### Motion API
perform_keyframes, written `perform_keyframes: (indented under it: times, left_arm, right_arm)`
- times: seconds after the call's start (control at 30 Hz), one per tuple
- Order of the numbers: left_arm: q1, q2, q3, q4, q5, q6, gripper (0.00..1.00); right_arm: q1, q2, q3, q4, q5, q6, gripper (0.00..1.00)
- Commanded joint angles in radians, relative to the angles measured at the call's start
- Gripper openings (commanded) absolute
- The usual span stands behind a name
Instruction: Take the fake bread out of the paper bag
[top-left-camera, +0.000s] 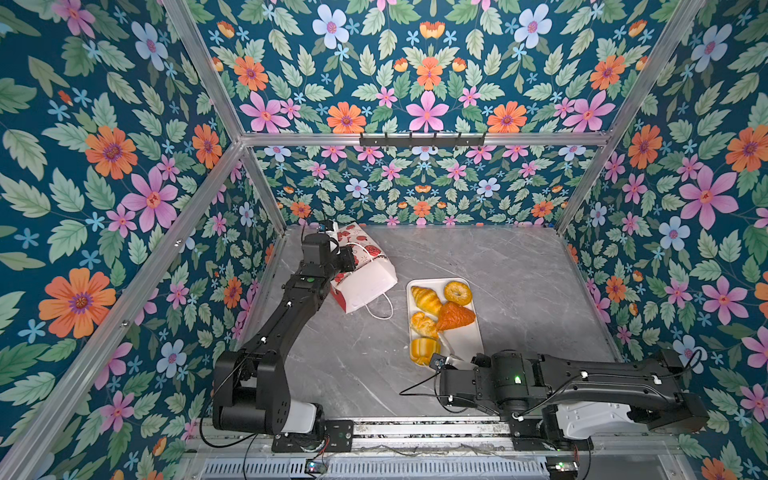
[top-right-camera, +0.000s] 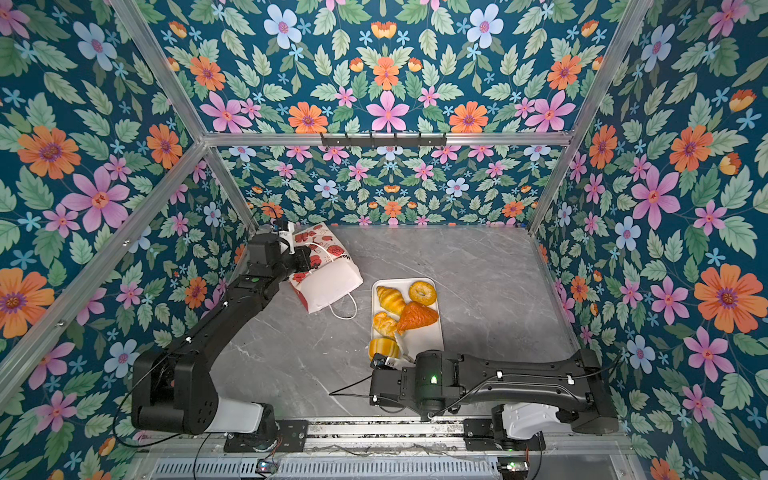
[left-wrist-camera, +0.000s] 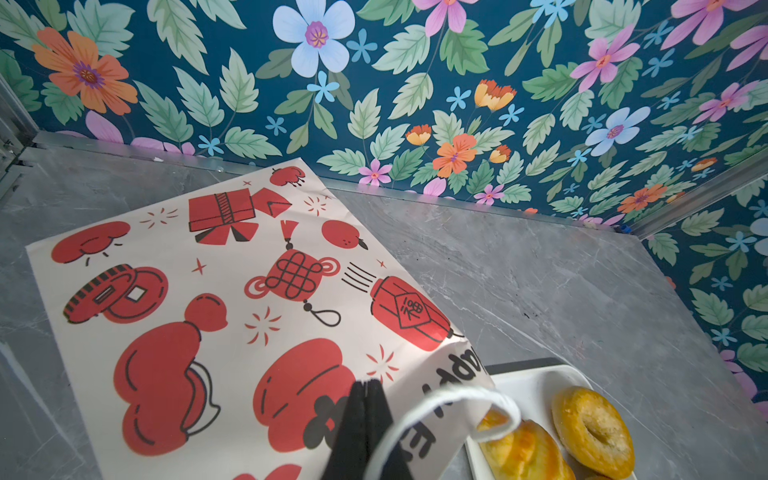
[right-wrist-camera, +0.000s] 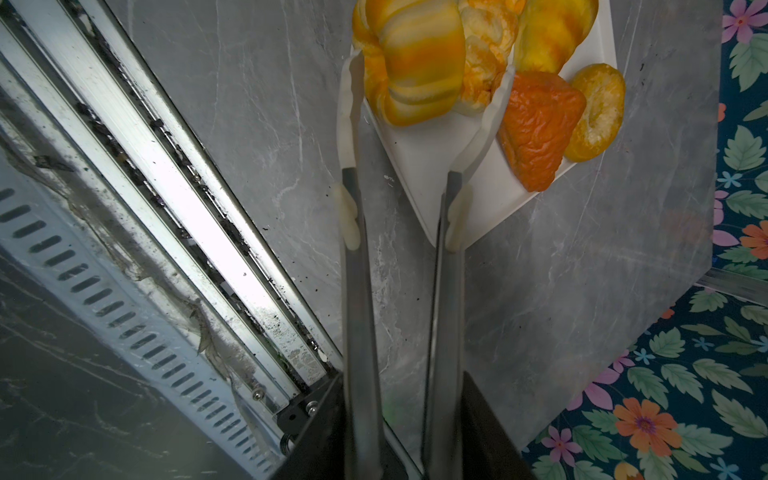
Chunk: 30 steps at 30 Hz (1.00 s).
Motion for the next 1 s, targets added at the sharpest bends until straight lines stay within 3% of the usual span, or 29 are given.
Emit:
perform_keyframes:
  times: [0.0, 0.53, 0.77, 0.97]
  left_arm:
    - [0.001, -0.001, -0.003, 0.018, 0.009, 0.006, 0.0]
    - [0.004, 0.001, -0.005, 0.021, 0.008, 0.006, 0.0]
    - [0.005, 0.005, -0.005, 0.023, 0.012, 0.006, 0.0]
    - [0.005, 0.007, -0.005, 0.024, 0.012, 0.005, 0.0]
  right_arm:
    - [-0.013, 0.0, -0.01, 0.015, 0.028, 0.0, 0.38]
    - [-0.072, 0.0, -0.078, 0.164, -0.021, -0.079, 0.32]
    - [-0.093, -0.023, -0.102, 0.188, -0.047, -0.068, 0.22]
    - [-0.099, -0.065, -0.104, 0.188, -0.075, -0.026, 0.19]
